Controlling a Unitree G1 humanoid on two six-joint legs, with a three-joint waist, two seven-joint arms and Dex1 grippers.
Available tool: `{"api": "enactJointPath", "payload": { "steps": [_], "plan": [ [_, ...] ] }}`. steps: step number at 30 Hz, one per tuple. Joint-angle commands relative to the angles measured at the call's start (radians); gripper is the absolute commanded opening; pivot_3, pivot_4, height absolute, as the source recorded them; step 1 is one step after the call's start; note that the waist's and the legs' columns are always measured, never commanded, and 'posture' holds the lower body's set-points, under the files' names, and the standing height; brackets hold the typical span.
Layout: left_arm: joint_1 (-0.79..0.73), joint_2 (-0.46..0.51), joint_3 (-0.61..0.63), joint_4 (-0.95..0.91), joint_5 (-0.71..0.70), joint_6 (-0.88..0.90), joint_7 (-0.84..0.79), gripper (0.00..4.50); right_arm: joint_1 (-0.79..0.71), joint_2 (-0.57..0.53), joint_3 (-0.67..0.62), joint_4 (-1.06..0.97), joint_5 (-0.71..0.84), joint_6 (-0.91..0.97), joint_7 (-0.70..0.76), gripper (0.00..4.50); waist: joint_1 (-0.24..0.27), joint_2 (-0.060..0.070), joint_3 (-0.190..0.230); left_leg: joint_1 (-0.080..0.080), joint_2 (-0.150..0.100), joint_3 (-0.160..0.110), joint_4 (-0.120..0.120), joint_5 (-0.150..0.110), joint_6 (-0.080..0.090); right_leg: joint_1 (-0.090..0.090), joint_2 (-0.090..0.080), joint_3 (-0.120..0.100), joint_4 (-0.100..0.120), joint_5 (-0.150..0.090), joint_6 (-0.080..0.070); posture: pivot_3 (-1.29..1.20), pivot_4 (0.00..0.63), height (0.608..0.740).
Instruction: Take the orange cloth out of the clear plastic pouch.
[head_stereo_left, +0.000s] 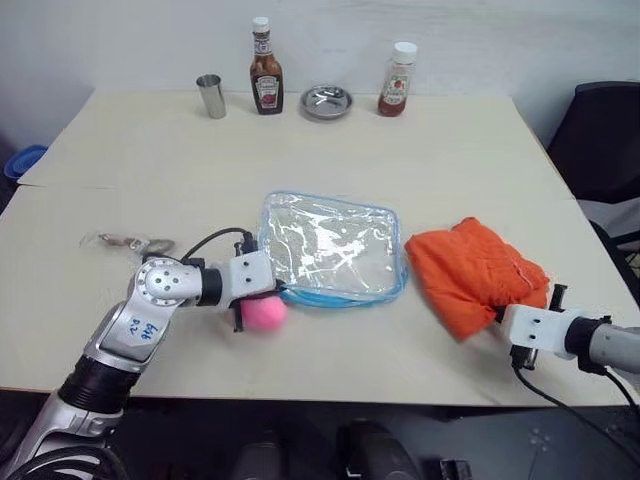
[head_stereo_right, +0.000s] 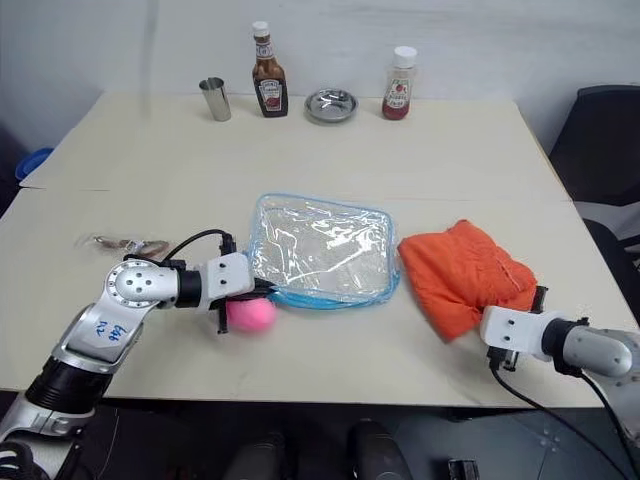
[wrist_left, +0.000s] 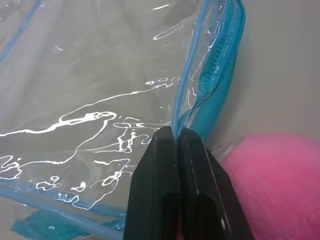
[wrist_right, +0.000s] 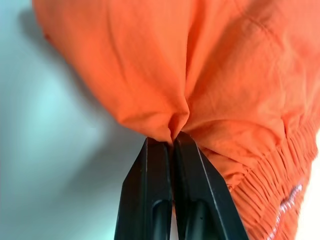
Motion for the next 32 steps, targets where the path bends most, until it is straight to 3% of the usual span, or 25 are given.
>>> {"api": "enactJointPath", "payload": {
  "steps": [1,4,5,9,10,14,18,21,26,32],
  "plan": [
    [0.048,0.032,-0.027,-0.039,-0.009,0.018,-0.057,0.0,0.002,0.044,-0.034,-0.094,0.049,0.086,-0.005,0.07,-0.001,0.001,0.0,0.0,0.0,0.0,0.0,0.0,0.0,0.0,0.0,0.0,0.0,0.0,0.0,0.0,0.15,0.74],
    [0.06,0.031,-0.011,-0.063,-0.052,0.063,-0.074,0.0,0.006,0.067,-0.041,-0.132,0.062,0.12,0.005,0.07,0.002,0.001,0.0,0.0,0.0,0.0,0.0,0.0,0.0,0.0,0.0,0.0,0.0,0.0,0.0,0.0,0.15,0.74],
    [0.062,0.03,-0.007,-0.068,-0.063,0.074,-0.078,0.0,0.005,0.073,-0.044,-0.141,0.068,0.131,0.006,0.51,0.002,0.001,0.0,0.0,0.0,0.0,0.0,0.0,0.0,0.0,0.0,0.0,0.0,0.0,0.0,0.0,0.15,0.74],
    [0.058,0.02,0.031,-0.061,-0.108,0.151,-0.066,0.0,0.012,0.086,-0.084,-0.189,0.157,0.207,0.05,1.59,0.003,0.002,0.0,0.0,0.0,0.0,0.0,0.0,0.001,0.0,0.0,0.0,0.0,0.0,0.0,0.0,0.15,0.74],
    [0.054,0.016,0.04,-0.056,-0.117,0.172,-0.057,0.46,0.018,0.084,-0.096,-0.203,0.182,0.218,0.069,1.94,0.003,0.001,0.0,0.0,0.0,0.0,0.0,0.0,0.001,0.0,0.0,0.0,0.0,0.0,0.0,0.0,0.15,0.74],
    [0.05,0.006,0.099,-0.057,-0.177,0.246,-0.041,1.49,0.027,0.069,-0.237,-0.281,0.428,0.381,0.176,3.27,0.004,0.002,0.0,-0.001,0.0,0.0,0.0,0.0,0.001,0.0,0.0,0.0,0.0,0.0,0.0,0.0,0.15,0.74],
    [0.051,0.012,0.218,-0.08,-0.31,0.342,-0.054,2.56,0.091,-0.019,-0.411,-0.284,0.581,0.594,0.316,4.47,0.006,0.002,0.001,-0.001,0.0,-0.001,0.0,-0.001,0.002,0.0,0.0,-0.001,-0.001,0.0,0.0,0.0,0.15,0.74],
    [0.05,0.045,0.324,-0.081,-0.427,0.409,-0.097,2.56,0.185,-0.07,-0.531,-0.253,0.623,0.664,0.451,4.47,0.009,0.0,0.002,-0.002,0.0,-0.002,-0.001,-0.001,0.002,0.0,0.0,-0.002,-0.002,0.0,0.0,0.0,0.15,0.74],
    [0.09,0.189,0.511,-0.018,-0.525,0.398,-0.232,2.56,0.168,-0.124,-0.658,-0.046,0.644,0.744,0.536,4.47,0.0,-0.001,0.002,-0.002,-0.001,-0.002,0.0,-0.001,0.002,0.001,-0.001,-0.001,-0.004,0.0,0.0,0.0,0.15,0.74],
    [0.203,0.32,0.65,0.1,-0.527,0.339,-0.34,2.56,0.132,-0.138,-0.659,0.068,0.612,0.716,0.585,4.47,-0.005,0.002,0.004,0.0,0.0,-0.002,-0.003,-0.002,0.004,0.0,-0.001,-0.001,-0.005,0.0,-0.001,0.0,0.15,0.74]
  ]
}}
